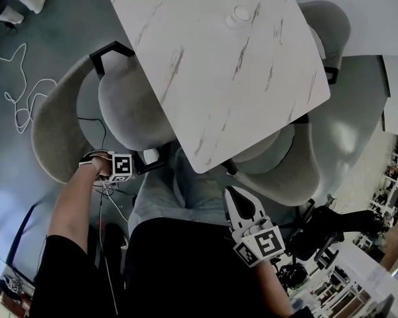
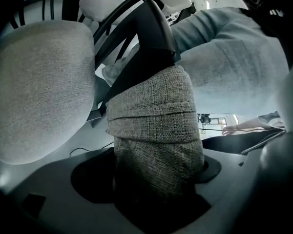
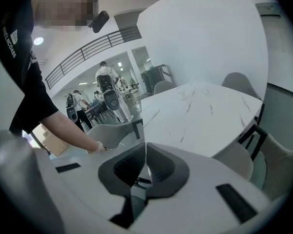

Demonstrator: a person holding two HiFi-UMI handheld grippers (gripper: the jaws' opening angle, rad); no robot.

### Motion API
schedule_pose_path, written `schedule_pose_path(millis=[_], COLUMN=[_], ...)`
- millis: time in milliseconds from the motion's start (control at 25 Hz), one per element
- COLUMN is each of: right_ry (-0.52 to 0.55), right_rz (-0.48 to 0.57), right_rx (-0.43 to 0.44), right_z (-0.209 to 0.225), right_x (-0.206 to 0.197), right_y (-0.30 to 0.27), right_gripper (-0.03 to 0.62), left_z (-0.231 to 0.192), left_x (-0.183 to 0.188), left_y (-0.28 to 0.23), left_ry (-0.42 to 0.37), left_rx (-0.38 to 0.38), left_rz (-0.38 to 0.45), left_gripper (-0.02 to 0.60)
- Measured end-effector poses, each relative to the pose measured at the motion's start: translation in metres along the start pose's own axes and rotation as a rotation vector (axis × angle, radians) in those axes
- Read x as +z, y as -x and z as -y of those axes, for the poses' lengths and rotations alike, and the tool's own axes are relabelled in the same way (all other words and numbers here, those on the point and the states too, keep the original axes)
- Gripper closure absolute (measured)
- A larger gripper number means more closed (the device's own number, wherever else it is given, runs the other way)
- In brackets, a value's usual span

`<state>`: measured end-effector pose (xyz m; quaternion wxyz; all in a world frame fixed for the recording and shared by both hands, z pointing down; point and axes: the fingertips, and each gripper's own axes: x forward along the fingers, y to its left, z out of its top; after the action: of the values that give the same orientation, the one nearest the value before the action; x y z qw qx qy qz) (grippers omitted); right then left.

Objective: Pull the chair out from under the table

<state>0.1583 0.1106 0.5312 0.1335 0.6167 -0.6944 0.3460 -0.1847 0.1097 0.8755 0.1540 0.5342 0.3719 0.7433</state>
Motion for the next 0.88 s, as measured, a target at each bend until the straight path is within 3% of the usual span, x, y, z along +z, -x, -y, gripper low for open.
schedule_pose_path(millis=[400, 880], right_ry=[0.037, 0.132], right_rz=[-0.026, -0.111], right_rx=[0.105, 0.252], right_z=[-0.014, -0.052], right_x=[0.003, -0.007], right_y=[-0.015, -0.041], right_gripper=[0.580, 0.580], left_z=[0.019, 0.045], left_x=[-0.015, -0.048], left_y=[-0.022, -0.056], left_ry=[0.138, 0.210], left_rx=[0.014, 0.008], left_rz=[0.077, 0.121], left_gripper=[0.181, 0.183])
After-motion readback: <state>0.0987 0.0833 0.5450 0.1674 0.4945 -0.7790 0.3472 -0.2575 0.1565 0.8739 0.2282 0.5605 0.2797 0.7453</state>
